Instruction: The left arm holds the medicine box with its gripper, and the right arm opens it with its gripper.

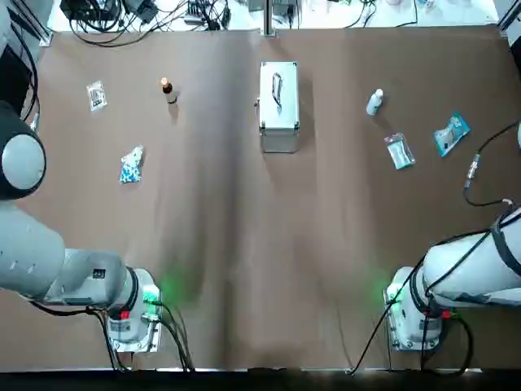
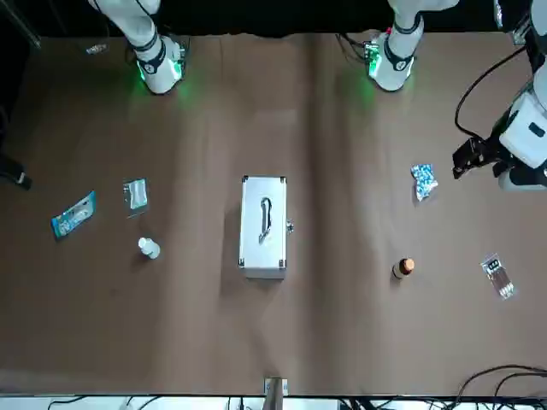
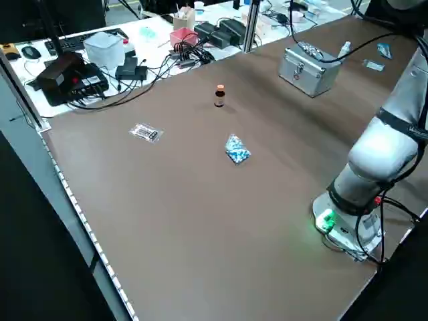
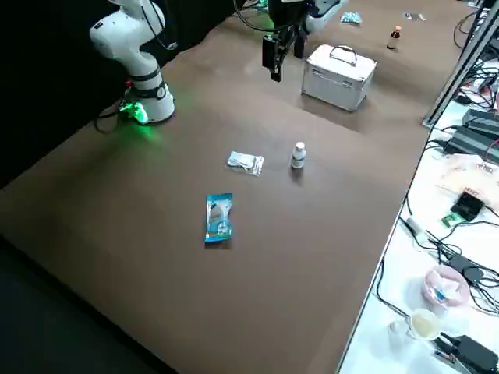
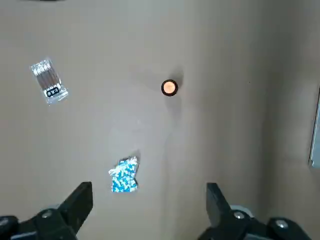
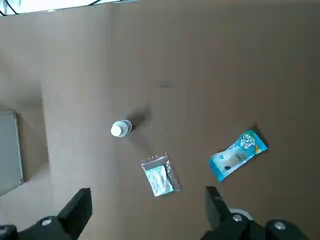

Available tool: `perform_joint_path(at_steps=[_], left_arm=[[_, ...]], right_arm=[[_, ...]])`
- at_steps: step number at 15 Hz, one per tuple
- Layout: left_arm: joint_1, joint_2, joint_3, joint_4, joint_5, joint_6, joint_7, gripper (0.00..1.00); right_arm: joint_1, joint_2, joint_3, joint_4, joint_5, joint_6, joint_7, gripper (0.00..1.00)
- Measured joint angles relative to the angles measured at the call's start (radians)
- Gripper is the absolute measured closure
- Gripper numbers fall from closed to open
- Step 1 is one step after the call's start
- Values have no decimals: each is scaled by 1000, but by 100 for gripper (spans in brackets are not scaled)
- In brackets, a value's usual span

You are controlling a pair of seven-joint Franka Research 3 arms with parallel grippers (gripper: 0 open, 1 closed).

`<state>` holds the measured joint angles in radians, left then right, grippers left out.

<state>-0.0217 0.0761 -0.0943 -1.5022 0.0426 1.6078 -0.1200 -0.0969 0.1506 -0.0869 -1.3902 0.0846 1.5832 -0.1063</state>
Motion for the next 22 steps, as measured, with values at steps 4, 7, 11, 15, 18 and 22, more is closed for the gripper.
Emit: perform_joint_path(at_steps=[4,7,11,15,18,22], left_arm=[[0,1,1,-2,0,0,-5,0],[0,13,2,-5,0,-9,-69,0],[-8,63,-3,-26,0,-70,-275,0],[-20,103,-32,-126,-94,-71,-516,0],[-24,103,-42,-201,-176,17,-674,0],[-26,103,-85,-294,-258,203,-938,0]], right_arm=[[0,0,2,0,0,0,0,0],[5,0,6,-2,0,0,0,0],[61,0,13,-4,1,9,0,0],[183,26,15,-12,1,75,124,0],[255,61,18,-13,1,91,234,0],[390,128,21,-8,2,144,447,0]])
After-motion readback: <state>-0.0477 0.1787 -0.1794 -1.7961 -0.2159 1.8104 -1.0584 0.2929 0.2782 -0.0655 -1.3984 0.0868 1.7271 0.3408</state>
